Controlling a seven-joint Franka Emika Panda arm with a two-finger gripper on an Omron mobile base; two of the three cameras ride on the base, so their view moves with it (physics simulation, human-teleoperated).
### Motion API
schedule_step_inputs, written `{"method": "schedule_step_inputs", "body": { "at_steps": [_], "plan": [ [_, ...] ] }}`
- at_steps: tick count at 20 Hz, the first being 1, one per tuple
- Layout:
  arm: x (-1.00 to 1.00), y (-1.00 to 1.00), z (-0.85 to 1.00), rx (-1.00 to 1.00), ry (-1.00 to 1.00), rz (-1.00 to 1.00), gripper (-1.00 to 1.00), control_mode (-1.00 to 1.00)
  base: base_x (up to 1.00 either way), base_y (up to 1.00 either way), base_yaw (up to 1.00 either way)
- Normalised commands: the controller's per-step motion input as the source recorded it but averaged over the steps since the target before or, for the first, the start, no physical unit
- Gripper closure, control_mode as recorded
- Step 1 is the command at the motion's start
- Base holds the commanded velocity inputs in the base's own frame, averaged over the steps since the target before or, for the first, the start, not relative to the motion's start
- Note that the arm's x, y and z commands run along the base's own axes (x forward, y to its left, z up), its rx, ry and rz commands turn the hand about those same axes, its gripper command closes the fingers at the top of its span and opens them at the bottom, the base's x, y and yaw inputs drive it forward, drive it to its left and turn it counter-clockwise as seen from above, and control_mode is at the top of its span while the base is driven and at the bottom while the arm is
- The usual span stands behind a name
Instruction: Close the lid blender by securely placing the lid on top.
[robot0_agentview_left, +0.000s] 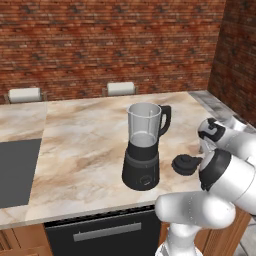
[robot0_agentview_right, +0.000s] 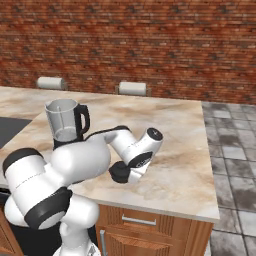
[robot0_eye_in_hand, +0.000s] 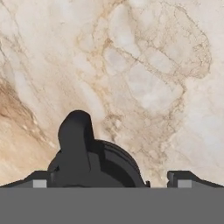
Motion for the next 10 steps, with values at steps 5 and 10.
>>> {"method": "schedule_step_inputs", "body": {
  "at_steps": [5, 10],
  "plan": [
    [0.22, 0.00, -0.09, 0.00, 0.00, 0.00, -1.00, -1.00, 0.00, 0.00, 0.00],
    [0.15, 0.00, -0.16, 0.00, 0.00, 0.00, -1.00, -1.00, 0.00, 0.00, 0.00]
  ]
}}
